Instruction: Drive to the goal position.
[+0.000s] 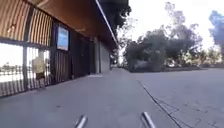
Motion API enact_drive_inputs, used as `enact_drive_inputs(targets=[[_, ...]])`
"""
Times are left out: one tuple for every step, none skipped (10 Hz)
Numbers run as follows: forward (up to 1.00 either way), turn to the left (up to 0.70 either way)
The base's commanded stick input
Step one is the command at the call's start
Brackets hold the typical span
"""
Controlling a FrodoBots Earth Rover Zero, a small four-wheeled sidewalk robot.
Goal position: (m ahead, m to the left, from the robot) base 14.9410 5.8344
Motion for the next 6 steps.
enact_drive_inputs(targets=[[0.98,0.00],[0.98,0.00],[0.98,0.00],[0.98,0.00],[0.98,0.00],[0.98,0.00]])
